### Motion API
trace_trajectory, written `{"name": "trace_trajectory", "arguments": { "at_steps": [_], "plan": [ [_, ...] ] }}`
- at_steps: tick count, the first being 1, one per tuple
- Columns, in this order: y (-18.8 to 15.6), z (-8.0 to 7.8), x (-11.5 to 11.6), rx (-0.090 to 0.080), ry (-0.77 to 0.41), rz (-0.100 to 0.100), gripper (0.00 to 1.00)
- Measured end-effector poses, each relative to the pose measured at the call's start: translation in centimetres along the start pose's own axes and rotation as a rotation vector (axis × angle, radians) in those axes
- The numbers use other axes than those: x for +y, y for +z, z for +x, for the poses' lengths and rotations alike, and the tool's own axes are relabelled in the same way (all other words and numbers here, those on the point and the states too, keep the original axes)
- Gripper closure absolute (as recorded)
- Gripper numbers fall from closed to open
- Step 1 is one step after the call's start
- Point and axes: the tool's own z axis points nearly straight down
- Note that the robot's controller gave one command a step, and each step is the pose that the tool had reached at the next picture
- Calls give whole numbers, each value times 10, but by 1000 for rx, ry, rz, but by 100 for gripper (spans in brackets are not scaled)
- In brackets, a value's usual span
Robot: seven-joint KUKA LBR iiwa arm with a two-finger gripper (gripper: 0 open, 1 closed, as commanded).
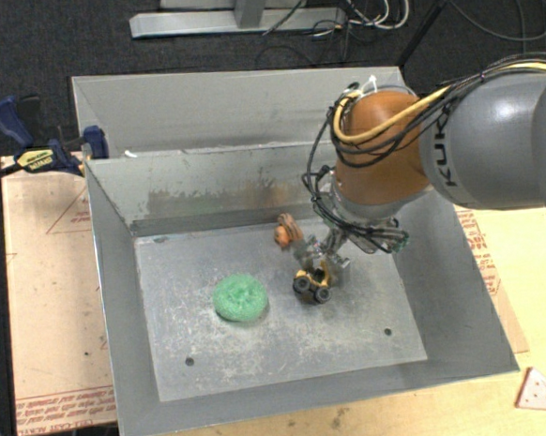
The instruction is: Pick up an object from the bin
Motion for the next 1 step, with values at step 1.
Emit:
{"name": "trace_trajectory", "arguments": {
  "at_steps": [1],
  "plan": [
    [-18, 0, 0, 1, 0, 0, 100]
  ]
}}
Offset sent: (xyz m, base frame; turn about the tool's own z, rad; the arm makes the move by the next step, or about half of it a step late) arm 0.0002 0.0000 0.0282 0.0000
